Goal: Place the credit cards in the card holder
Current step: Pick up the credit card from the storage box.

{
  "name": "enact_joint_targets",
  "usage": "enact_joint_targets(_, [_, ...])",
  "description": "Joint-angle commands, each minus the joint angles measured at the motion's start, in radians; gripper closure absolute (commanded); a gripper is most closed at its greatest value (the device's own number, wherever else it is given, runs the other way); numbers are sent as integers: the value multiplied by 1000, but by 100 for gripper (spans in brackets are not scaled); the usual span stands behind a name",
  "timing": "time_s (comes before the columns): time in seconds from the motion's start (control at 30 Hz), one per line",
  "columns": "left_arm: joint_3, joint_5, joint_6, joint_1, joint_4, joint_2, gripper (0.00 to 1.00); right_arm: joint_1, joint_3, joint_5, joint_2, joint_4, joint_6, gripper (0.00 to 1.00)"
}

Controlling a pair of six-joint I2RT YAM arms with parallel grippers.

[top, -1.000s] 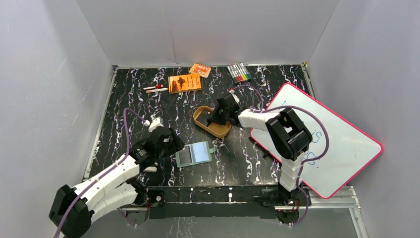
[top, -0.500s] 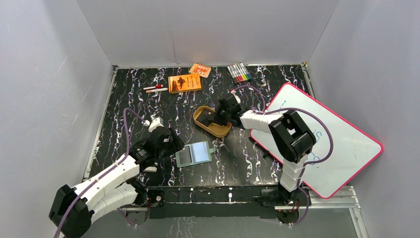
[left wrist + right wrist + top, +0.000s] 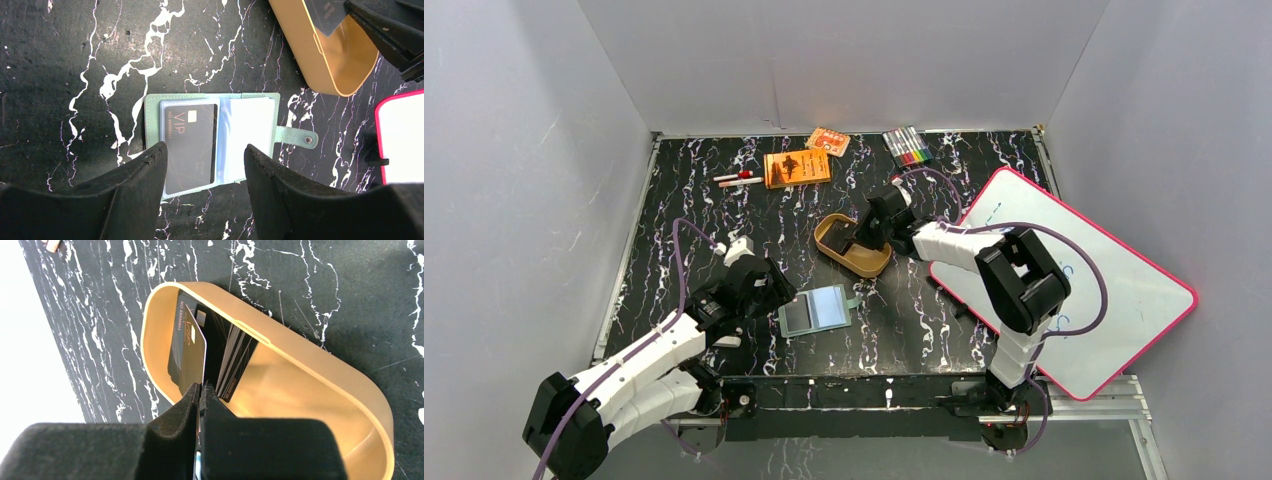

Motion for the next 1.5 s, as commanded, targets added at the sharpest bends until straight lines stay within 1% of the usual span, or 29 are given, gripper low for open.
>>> enact_joint_targets(0.0, [-10, -11, -5, -4, -17, -22, 45, 3, -18, 12, -54, 16, -15, 95])
enact_joint_targets(0.13, [-9, -12, -5, -4, -16, -19, 45, 3, -18, 10, -58, 17, -12, 100])
enact_joint_targets(0.33, [-5, -25, -3, -2, -27, -30, 45, -6, -33, 3, -82, 38, 16, 100])
enact_joint_targets(0.47, [14, -50, 3, -4, -51, -49, 45, -36, -81, -10, -160, 88, 81, 100])
enact_joint_targets(0.6, [29, -83, 5, -4, -78, -79, 45, -77, -68, -38, -261, 59, 125, 100])
enact_joint_targets(0.83, [57, -123, 9, -4, -111, -108, 45, -162, -77, -227, -359, 46, 195, 100])
enact_joint_targets(1.03, [71, -147, 8, -4, -135, -141, 45, -201, -115, -381, -417, 59, 237, 100])
enact_joint_targets(1.13, [74, -153, 8, -3, -139, -155, 45, -216, -122, -463, -421, 82, 253, 100])
enact_joint_targets(1.23, [82, -148, 9, -3, -148, -161, 45, -234, -135, -555, -420, 141, 259, 100])
enact_joint_targets(1.3, [84, -144, 12, -4, -153, -166, 45, -242, -124, -625, -417, 163, 223, 100])
enact_joint_targets(1.37, [84, -140, 14, -4, -162, -171, 45, -249, -87, -733, -395, 154, 128, 100])
enact_joint_targets(1.4, [82, -138, 16, -3, -165, -173, 45, -250, -56, -791, -383, 124, 37, 100])
enact_joint_targets(1.43, [79, -135, 21, -4, -168, -177, 45, -248, -16, -826, -371, 42, -80, 100])
enact_joint_targets(1.47, [77, -133, 25, -3, -173, -179, 45, -235, 33, -824, -369, -91, -239, 100])
